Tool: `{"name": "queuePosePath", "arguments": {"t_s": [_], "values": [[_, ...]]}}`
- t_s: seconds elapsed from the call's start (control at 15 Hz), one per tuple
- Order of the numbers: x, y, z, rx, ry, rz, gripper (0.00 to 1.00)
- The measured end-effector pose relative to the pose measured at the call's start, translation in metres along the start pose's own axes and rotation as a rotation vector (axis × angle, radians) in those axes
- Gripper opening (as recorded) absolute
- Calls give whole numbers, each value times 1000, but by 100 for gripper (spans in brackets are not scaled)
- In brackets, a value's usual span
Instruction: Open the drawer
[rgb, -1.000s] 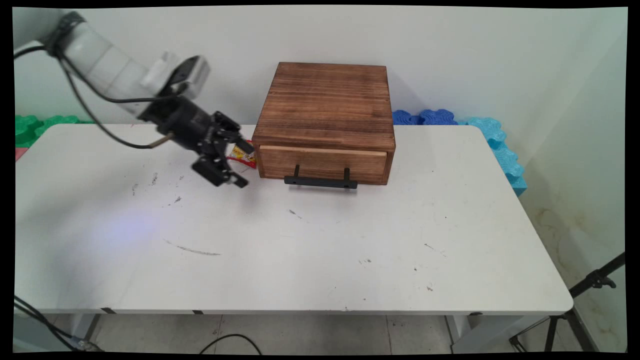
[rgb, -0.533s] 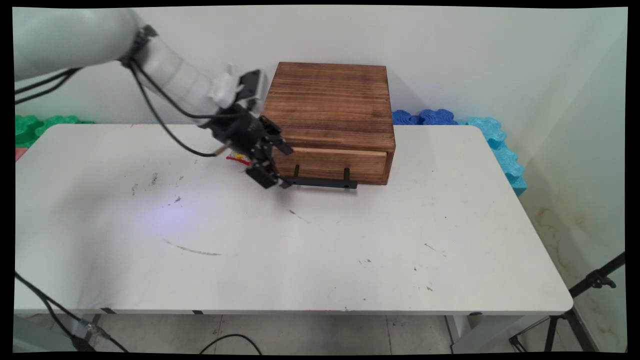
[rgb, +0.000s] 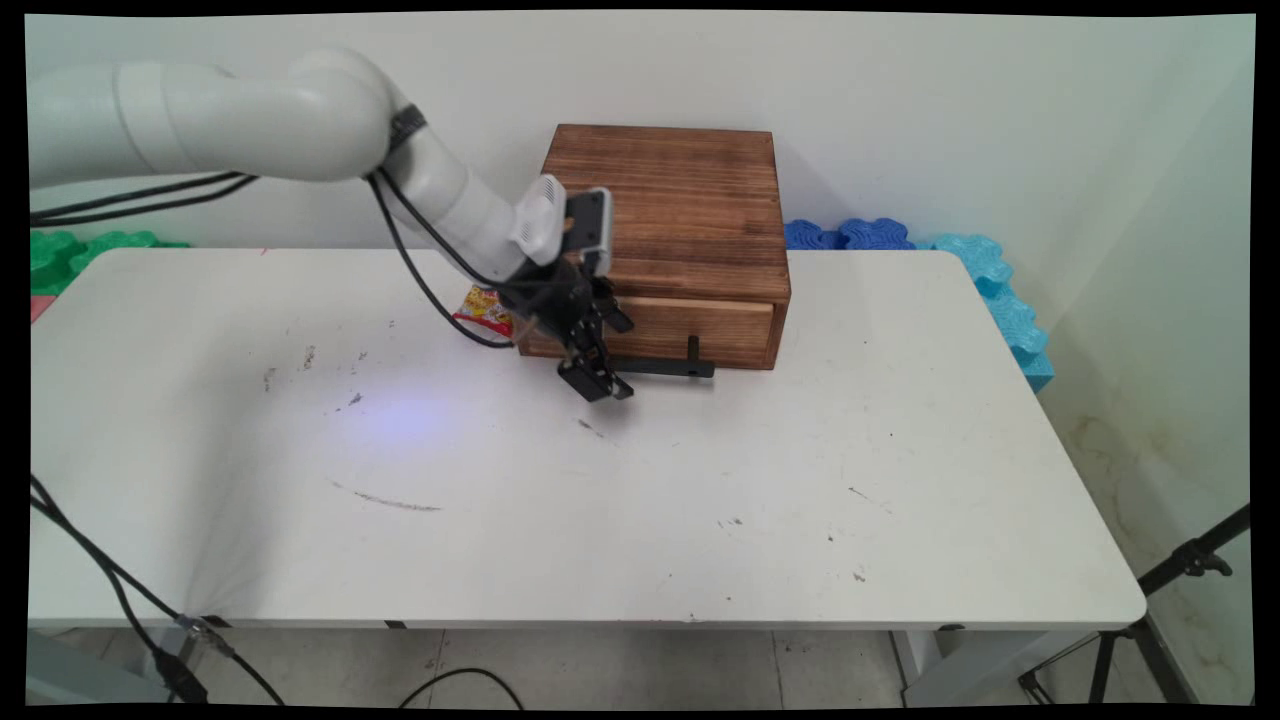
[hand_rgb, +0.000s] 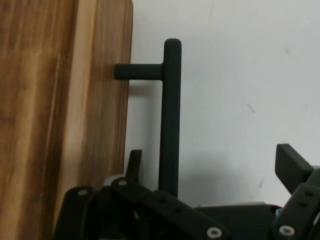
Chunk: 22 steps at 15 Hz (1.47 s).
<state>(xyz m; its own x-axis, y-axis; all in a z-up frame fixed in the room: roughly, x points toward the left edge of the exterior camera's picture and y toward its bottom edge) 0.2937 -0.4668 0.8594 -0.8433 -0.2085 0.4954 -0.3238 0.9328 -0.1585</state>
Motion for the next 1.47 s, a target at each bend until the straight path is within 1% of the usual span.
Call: {"name": "queuePosePath", "arguments": {"t_s": [0.47, 0.73, 1.2, 1.47], "values": [[6, 6, 40, 7, -40, 38, 100], [8, 10, 55, 8, -54, 45, 100], [13, 20, 62, 6, -66, 14, 100], [15, 35, 60, -10, -68, -9, 100]]}}
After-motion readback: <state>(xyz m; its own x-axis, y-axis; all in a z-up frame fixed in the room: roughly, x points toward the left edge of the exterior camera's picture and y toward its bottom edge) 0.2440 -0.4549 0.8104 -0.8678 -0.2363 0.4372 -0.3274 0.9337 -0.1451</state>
